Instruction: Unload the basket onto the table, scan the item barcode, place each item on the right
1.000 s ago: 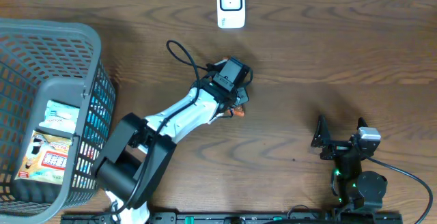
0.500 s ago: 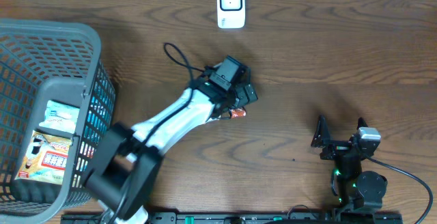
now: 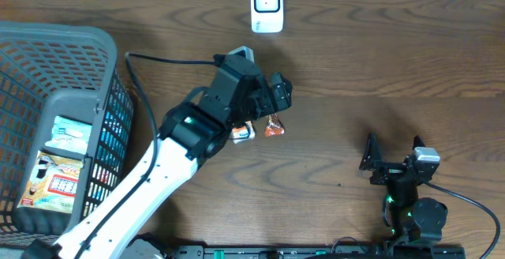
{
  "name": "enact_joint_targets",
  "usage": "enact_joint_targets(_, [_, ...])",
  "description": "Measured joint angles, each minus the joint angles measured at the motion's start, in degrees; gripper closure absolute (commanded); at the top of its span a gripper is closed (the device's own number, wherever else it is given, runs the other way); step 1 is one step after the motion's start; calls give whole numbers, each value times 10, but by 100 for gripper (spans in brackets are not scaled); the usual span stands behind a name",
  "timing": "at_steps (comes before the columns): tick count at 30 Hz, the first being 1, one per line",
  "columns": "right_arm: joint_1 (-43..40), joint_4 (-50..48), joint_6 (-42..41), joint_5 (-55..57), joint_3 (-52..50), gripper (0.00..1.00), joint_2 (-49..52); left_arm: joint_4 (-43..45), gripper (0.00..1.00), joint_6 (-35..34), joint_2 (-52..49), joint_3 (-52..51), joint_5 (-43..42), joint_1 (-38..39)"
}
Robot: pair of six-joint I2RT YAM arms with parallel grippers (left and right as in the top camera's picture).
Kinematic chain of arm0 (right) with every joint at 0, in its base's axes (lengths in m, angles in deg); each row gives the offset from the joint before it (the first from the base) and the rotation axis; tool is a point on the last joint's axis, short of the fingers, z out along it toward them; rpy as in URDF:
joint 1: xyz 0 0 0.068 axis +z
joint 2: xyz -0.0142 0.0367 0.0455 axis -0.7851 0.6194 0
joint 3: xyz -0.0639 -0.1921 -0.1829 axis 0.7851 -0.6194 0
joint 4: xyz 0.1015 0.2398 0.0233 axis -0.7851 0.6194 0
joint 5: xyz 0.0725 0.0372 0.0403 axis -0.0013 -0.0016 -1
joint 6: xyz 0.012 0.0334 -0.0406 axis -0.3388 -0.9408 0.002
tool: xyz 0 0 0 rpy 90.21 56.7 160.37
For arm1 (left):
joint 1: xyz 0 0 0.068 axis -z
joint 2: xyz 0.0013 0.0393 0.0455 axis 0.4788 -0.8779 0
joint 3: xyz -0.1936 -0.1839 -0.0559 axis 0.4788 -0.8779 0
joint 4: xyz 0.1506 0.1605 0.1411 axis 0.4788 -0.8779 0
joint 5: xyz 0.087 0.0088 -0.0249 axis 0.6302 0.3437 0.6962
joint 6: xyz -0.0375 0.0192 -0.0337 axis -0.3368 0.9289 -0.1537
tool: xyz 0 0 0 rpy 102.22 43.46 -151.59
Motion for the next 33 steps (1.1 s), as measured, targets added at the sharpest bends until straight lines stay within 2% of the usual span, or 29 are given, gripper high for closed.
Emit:
enact_joint_targets(6, [0,0,0,0,0,1,0,-13,2,18,51,0,2,-24])
enact_joint_targets(12, [0,0,0,0,0,1,0,-69,2,53,121,16,2,-81])
enact_joint_targets(17, [0,0,0,0,0,1,0,-130,2,95,164,79,2,-108])
enact_joint_targets(22, [0,0,0,0,0,1,0,-213,2,165,190,170,11,-127])
enact_joint_targets(28, [0,0,0,0,0,1,0,-346,2,222,196,274,141,-191])
enact_joint_targets(33, [0,0,0,0,0,1,0,-419,2,226,197,291,250,-288])
